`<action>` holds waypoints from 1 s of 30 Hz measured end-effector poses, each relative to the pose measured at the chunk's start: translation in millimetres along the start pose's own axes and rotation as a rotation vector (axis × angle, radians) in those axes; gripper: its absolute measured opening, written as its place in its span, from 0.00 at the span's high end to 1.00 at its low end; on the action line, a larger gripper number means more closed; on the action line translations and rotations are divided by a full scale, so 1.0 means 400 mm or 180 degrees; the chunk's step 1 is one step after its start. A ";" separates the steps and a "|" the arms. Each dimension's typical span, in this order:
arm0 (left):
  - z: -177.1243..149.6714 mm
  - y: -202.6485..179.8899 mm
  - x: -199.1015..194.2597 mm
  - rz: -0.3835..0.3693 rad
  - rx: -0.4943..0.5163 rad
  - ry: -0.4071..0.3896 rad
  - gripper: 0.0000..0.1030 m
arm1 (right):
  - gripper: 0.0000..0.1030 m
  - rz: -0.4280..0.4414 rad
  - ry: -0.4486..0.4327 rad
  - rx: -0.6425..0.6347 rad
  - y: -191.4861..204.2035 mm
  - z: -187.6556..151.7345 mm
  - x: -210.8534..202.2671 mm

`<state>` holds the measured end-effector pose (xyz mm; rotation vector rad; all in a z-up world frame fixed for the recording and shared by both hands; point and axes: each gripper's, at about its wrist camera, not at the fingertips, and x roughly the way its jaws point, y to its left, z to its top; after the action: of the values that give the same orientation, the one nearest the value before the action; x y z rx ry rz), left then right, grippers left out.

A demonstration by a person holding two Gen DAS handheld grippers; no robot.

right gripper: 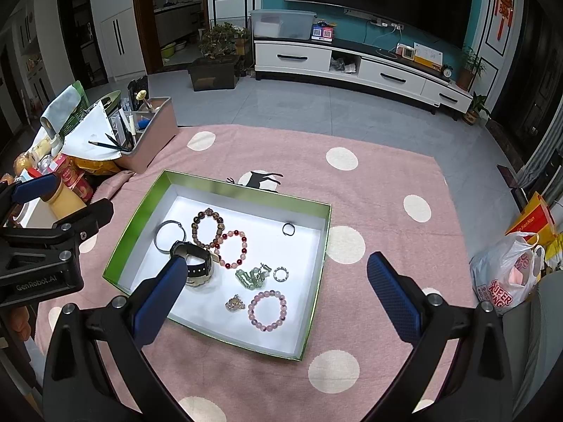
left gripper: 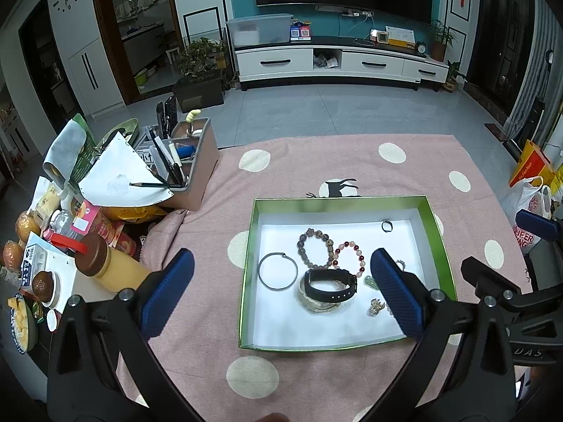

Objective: Organize jewelry

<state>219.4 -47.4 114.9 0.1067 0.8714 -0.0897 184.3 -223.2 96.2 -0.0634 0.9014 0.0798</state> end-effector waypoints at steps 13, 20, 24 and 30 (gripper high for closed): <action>0.001 0.000 0.009 0.0002 -0.0015 0.0007 0.02 | 0.01 -0.0020 -0.0002 0.0018 -0.014 -0.002 0.006; 0.001 -0.005 0.015 -0.0013 -0.0004 0.0021 0.02 | 0.01 -0.0023 -0.0001 0.0014 -0.006 -0.002 0.009; 0.002 -0.006 0.016 -0.0012 -0.0011 0.0027 0.02 | 0.01 -0.0022 -0.0004 0.0010 -0.007 -0.002 0.010; 0.001 -0.003 0.024 0.0020 -0.0032 0.0063 0.02 | 0.01 -0.0024 -0.0006 0.0007 -0.004 -0.002 0.009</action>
<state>225.7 -48.9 107.5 0.1010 0.8912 -0.0784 186.2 -224.7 92.9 -0.0646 0.8993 0.0716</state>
